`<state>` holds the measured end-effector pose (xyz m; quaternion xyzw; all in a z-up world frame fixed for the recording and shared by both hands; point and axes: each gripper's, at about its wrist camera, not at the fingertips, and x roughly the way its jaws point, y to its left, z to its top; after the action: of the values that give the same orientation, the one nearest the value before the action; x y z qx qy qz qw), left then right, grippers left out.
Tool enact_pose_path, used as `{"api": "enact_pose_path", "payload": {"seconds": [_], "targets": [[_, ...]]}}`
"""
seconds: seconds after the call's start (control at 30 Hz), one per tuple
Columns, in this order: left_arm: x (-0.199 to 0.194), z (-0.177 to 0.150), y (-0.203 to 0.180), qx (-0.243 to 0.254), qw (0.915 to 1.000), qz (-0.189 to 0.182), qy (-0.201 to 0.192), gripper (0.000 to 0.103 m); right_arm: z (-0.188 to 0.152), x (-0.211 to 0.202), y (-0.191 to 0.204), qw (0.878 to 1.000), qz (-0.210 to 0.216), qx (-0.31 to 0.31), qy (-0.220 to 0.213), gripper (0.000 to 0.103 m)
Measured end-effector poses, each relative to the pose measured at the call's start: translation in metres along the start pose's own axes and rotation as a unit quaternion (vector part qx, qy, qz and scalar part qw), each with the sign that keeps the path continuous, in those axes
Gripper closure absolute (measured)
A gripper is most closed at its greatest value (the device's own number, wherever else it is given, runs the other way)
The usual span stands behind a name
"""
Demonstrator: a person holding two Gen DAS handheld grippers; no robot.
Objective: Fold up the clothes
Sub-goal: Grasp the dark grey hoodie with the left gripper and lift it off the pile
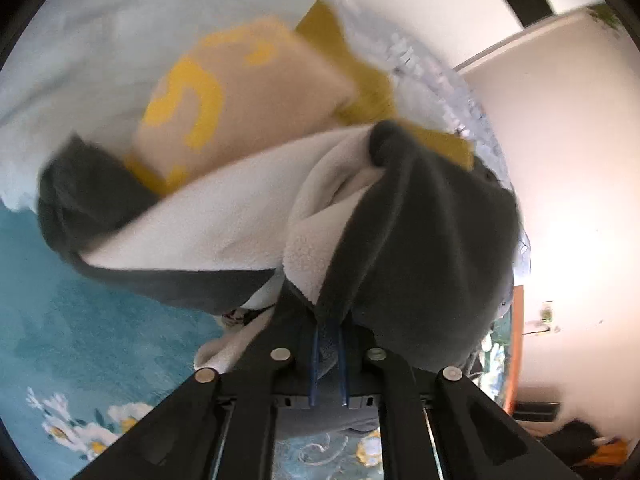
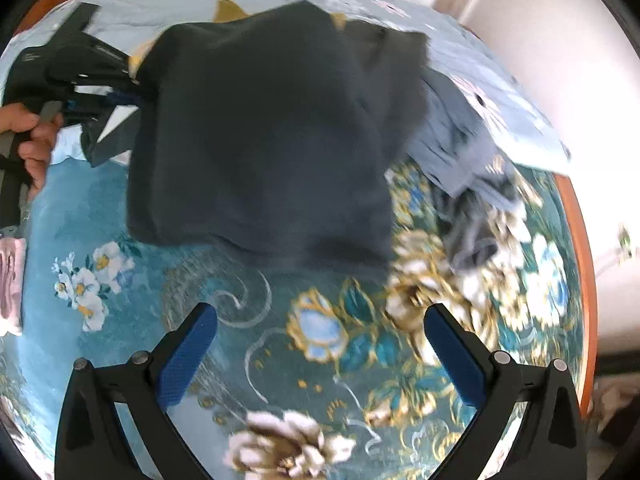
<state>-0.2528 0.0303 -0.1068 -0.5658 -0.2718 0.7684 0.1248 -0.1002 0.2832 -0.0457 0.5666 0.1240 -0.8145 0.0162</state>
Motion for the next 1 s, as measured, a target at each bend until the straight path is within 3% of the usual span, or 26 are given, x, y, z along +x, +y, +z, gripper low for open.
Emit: {"api": "enact_pose_path", "payload": {"seconds": [0.13, 0.2, 0.33, 0.53, 0.7, 0.83, 1.0], "targets": [[-0.070, -0.017, -0.003, -0.049, 0.9945, -0.076, -0.053, 0.096, -0.014, -0.025, -0.017, 0.999, 0.014, 0.037, 0.000, 0.000], [-0.115, -0.028, -0.001, -0.067, 0.9882, -0.114, -0.078, 0.096, -0.017, -0.034, -0.019, 0.997, 0.048, 0.056, 0.018, 0.000], [-0.190, -0.056, -0.004, -0.066, 0.9834, -0.126, -0.112, 0.097, -0.026, -0.069, -0.022, 0.995, 0.063, 0.078, -0.006, 0.000], [-0.309, -0.099, -0.006, -0.036, 0.9743, -0.080, -0.208, 0.097, -0.045, -0.116, -0.018, 0.994, 0.085, 0.063, -0.040, 0.000], [-0.404, -0.127, -0.035, 0.012, 0.9618, -0.012, -0.273, 0.097, -0.061, -0.137, -0.020, 0.990, 0.119, 0.047, -0.061, 0.000], [-0.415, -0.166, -0.079, 0.066, 0.9598, 0.049, -0.268, 0.097, -0.072, -0.144, -0.033, 0.986, 0.144, 0.029, -0.077, 0.000], [-0.338, -0.229, -0.113, 0.069, 0.9758, 0.060, -0.199, 0.097, -0.100, -0.142, -0.063, 0.985, 0.155, 0.016, -0.072, 0.000]]}}
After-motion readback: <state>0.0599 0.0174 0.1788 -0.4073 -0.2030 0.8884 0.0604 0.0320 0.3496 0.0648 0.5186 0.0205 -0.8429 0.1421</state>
